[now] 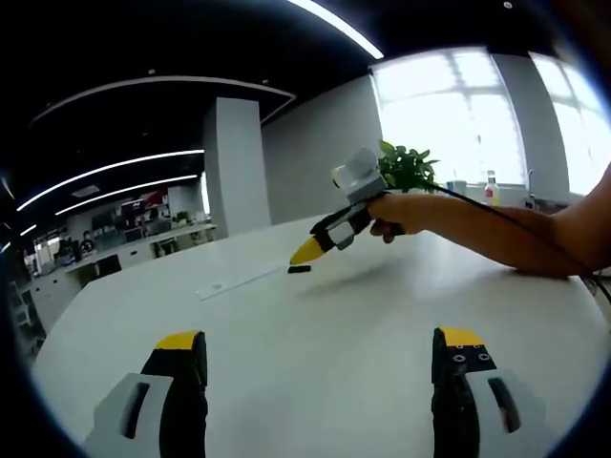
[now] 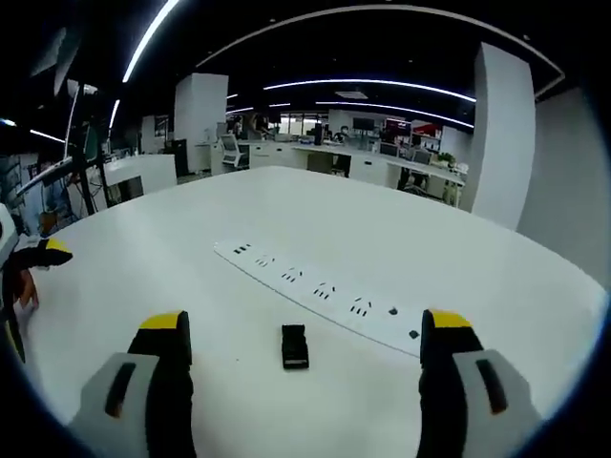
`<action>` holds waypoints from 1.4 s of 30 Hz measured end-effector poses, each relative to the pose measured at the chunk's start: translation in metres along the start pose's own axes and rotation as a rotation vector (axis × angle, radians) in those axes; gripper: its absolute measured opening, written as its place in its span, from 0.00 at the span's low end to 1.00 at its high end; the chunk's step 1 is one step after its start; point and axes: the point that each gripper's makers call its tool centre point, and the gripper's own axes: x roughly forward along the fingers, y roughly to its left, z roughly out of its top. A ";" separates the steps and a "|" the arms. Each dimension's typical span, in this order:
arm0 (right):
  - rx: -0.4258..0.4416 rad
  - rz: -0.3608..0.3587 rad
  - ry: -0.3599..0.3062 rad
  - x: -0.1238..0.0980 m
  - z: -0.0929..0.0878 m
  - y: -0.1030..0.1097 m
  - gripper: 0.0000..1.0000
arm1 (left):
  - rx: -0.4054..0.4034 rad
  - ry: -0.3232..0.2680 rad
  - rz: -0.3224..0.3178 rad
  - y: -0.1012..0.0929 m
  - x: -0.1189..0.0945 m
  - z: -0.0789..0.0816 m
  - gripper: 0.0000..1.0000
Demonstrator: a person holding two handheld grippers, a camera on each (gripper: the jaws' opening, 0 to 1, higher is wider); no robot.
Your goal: Snap the two parts of the plastic buckle together until the buckle closes and remains connected.
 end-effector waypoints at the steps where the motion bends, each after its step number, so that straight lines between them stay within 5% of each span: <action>1: 0.000 0.002 0.005 0.001 -0.001 0.001 1.00 | -0.001 0.001 0.003 0.001 0.000 0.000 1.00; 5: -0.027 -0.002 0.024 0.002 -0.002 0.001 1.00 | -0.002 0.006 0.014 0.004 -0.001 -0.002 1.00; 21: -0.160 -0.069 -0.156 -0.031 0.072 0.021 0.96 | -0.009 0.020 0.020 0.010 -0.003 -0.008 1.00; 25: -0.066 -0.096 -0.256 -0.043 0.085 0.020 0.90 | 0.006 0.003 0.023 0.008 -0.006 -0.005 1.00; 30: -0.059 -0.133 -0.212 -0.059 0.060 0.018 0.92 | -0.020 0.007 0.054 0.022 -0.012 -0.006 1.00; 37: -0.015 -0.100 -0.162 -0.072 0.030 0.034 1.00 | -0.089 -0.052 0.068 0.031 -0.021 0.012 1.00; 42: -0.026 -0.119 -0.158 -0.087 0.017 0.040 1.00 | -0.081 -0.069 0.083 0.026 -0.021 0.011 1.00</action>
